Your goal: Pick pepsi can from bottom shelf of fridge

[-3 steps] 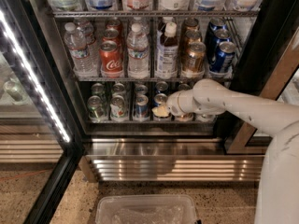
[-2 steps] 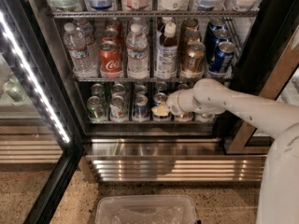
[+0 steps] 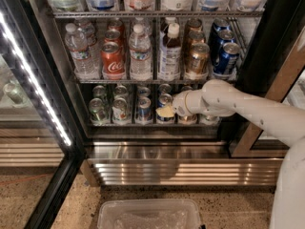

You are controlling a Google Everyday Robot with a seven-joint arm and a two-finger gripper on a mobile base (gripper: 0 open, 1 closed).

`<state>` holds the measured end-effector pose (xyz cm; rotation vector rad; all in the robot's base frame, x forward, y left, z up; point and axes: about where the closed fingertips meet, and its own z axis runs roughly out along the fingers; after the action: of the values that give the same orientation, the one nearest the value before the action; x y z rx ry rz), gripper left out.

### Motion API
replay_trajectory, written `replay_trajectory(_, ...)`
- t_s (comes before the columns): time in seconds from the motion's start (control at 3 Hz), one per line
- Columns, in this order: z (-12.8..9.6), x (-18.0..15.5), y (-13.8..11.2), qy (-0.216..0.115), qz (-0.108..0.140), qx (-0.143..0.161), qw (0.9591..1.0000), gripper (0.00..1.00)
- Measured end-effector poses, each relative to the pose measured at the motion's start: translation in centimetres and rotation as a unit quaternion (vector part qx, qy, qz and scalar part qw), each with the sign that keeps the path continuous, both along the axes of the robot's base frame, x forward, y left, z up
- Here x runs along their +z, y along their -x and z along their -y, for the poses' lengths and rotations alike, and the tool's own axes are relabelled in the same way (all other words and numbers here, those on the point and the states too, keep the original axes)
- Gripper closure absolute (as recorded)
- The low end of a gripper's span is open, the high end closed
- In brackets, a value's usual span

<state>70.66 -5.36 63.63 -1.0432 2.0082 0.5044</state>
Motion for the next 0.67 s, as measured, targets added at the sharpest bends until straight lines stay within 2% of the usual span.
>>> replay_trajectory(0.33,0.1,0.8,-0.1,-0.005,0.007,0.001,1.0,1.0)
replay_trajectory(0.67,3.5,4.6,1.9,-0.036,0.016,0.016,0.9991,1.0)
